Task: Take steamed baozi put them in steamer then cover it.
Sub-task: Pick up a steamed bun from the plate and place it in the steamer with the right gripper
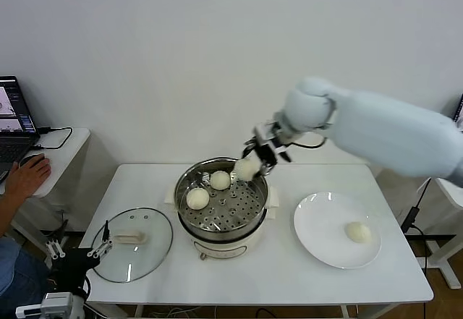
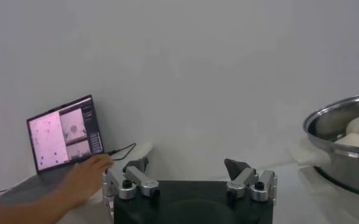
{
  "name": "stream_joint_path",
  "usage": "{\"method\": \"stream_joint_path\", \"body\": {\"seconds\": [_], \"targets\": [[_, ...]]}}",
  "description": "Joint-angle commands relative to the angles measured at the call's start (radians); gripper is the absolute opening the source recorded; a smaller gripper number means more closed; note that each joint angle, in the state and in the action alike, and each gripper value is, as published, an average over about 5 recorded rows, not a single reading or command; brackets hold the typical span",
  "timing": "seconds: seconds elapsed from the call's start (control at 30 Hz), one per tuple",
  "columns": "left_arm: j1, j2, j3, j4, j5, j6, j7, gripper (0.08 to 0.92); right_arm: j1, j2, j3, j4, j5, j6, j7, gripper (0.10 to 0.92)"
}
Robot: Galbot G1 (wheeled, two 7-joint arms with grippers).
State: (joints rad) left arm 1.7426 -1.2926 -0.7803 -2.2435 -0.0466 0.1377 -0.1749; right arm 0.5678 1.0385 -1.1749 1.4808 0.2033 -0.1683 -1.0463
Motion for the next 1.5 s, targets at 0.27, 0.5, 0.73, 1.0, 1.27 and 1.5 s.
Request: {"method": "stream_joint_path", "body": {"seconds": [0.27, 0.5, 0.73, 1.0, 1.27, 1.5], "targets": [[-0.002, -0.01, -0.007, 0.005, -0.002, -0.01, -0.004, 0.823, -0.106, 0.196, -0.1, -0.063, -0.222, 0.27, -0.008, 0.611], [-0.004, -0.013, -0.008, 0.01, -0.003, -0.015, -0.007, 0.823, -0.136, 0.216, -0.098, -0.074, -0.287, 0.324, 0.009, 0.611], [0.0, -0.017, -0.007, 0.012, -0.003, -0.019, -0.011, 0.823, -0.133, 0.212, -0.103, -0.055, -0.3, 0.341, 0.001, 0.614], [0.0, -0.017, -0.003, 0.013, -0.002, -0.019, -0.011, 0.823, -0.114, 0.188, -0.094, -0.029, -0.281, 0.348, 0.013, 0.693], [-0.006, -0.009, -0.002, 0.011, -0.003, -0.018, -0.009, 0.823, -0.014, 0.068, -0.023, 0.023, -0.208, 0.298, -0.027, 0.821], [-0.012, 0.011, -0.004, 0.016, -0.007, -0.018, -0.007, 0.823, 0.032, -0.159, 0.043, 0.085, -0.101, 0.103, -0.069, 0.823]]}}
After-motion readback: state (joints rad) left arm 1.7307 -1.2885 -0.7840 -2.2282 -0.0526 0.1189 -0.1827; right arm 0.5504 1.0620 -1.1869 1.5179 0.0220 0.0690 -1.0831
